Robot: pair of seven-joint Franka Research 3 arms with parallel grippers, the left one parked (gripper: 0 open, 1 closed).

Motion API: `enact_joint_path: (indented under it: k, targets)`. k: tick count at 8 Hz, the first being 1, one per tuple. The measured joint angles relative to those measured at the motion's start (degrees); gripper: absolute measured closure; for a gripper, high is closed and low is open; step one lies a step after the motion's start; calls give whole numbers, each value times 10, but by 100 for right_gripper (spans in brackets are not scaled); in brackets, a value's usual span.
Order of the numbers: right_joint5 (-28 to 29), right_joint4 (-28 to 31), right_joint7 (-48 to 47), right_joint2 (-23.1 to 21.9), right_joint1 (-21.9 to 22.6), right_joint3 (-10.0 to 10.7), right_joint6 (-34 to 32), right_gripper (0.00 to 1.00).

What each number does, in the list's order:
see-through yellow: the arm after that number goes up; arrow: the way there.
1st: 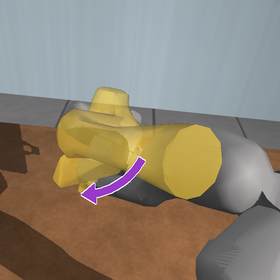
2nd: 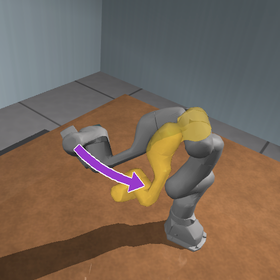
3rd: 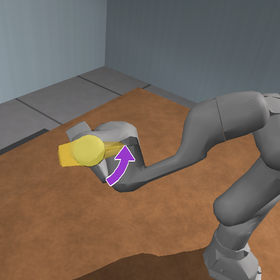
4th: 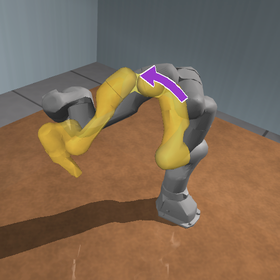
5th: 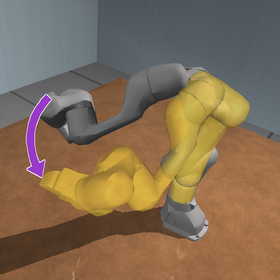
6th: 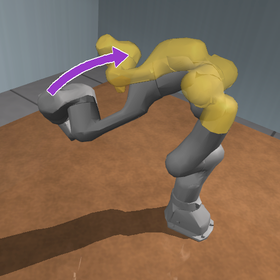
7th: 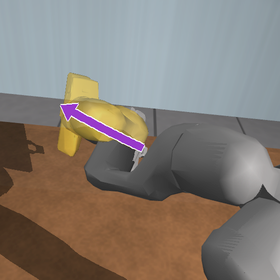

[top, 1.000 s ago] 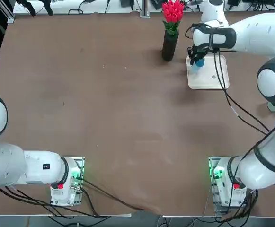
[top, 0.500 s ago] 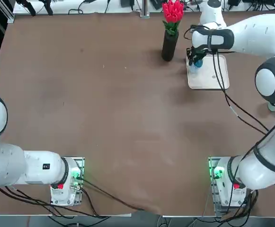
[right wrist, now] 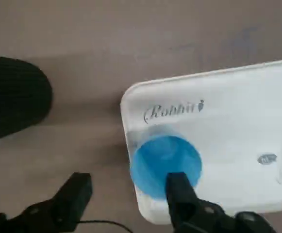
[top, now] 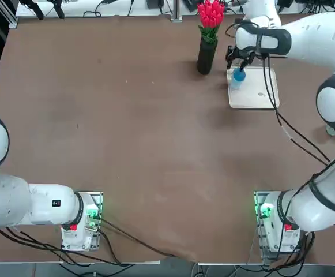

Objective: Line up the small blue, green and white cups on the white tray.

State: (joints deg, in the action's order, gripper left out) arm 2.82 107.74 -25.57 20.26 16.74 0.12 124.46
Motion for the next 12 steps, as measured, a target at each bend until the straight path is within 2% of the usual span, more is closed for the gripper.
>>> enact_joint_path:
  k: [1,2,4,5,7,9,12]
  targets:
    - [0,-7,-5,-29,-1,8,-55,0]
    - [0,-18,-14,-58,-3,24,-120,0]
    - [-1,-58,-48,-92,-23,77,-258,0]
    - [-1,-74,-74,-95,-40,102,-295,0]
    - [-5,-78,-136,-83,-88,140,-308,0]
    - [-9,-78,-162,-55,-176,163,-288,0]
    - [-9,-72,-161,-18,-337,169,-212,0]
